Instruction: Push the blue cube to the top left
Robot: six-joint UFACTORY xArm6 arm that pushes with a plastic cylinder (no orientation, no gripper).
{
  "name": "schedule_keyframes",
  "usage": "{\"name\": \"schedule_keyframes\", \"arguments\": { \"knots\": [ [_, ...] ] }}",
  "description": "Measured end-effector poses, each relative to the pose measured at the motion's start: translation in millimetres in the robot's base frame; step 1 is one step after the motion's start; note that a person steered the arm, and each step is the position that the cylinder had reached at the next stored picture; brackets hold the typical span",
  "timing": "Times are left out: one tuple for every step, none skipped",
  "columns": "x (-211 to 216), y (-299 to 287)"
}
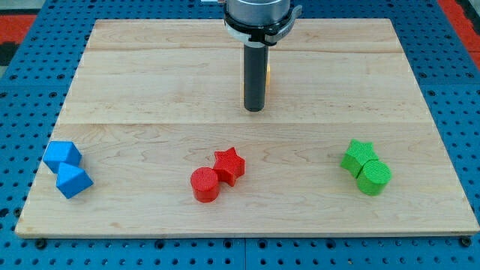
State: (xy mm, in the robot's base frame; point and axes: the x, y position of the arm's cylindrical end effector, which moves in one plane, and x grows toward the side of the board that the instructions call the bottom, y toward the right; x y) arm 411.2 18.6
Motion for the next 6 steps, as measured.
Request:
{"name": "schedule_keyframes", "arguments": {
  "knots": [
    [0,-1],
    [3,2],
    [56,10],
    [106,39],
    [201,44],
    [208,22]
  ]
}}
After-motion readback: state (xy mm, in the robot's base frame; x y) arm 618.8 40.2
